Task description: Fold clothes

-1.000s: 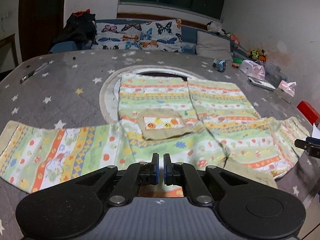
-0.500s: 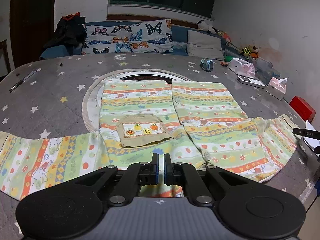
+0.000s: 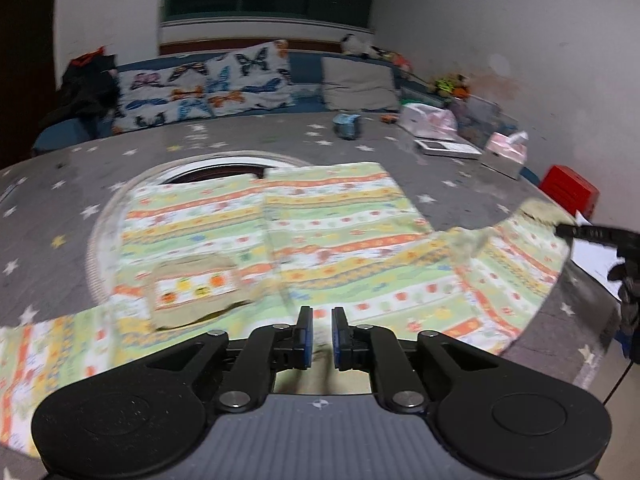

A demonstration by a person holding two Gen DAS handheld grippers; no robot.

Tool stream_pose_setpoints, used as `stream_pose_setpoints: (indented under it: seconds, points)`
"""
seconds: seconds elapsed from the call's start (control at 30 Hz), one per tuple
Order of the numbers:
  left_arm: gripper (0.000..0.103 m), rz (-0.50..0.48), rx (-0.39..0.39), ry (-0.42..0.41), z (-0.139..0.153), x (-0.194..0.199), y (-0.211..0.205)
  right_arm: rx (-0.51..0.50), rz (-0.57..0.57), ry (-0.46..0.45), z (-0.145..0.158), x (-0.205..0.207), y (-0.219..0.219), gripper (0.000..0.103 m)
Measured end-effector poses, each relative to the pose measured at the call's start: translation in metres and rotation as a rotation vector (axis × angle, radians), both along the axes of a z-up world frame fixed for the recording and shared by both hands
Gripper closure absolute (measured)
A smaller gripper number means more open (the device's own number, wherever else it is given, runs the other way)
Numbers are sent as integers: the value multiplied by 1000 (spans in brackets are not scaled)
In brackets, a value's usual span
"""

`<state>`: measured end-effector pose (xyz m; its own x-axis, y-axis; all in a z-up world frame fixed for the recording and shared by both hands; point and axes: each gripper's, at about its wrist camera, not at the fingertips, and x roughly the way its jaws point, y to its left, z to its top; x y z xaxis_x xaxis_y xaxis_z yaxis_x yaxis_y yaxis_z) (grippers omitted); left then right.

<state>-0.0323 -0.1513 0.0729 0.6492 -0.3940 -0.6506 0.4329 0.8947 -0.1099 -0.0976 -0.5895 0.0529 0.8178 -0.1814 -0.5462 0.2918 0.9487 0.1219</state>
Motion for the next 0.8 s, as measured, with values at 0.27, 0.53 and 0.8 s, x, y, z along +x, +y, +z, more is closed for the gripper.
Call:
stream_pose_setpoints:
  seconds: [0.27,0.53,0.8]
  points:
    - [89,-147,-4,20,-11,-2,-60,-12,6,-62,25,-13,0,93]
    - [89,-265,13,53,-28,-11,-100,-14,14,-83,36,-20,4,93]
    - [88,-254,-39,57,-22,-11,-87,-19,73,-132,65,-27,23,93]
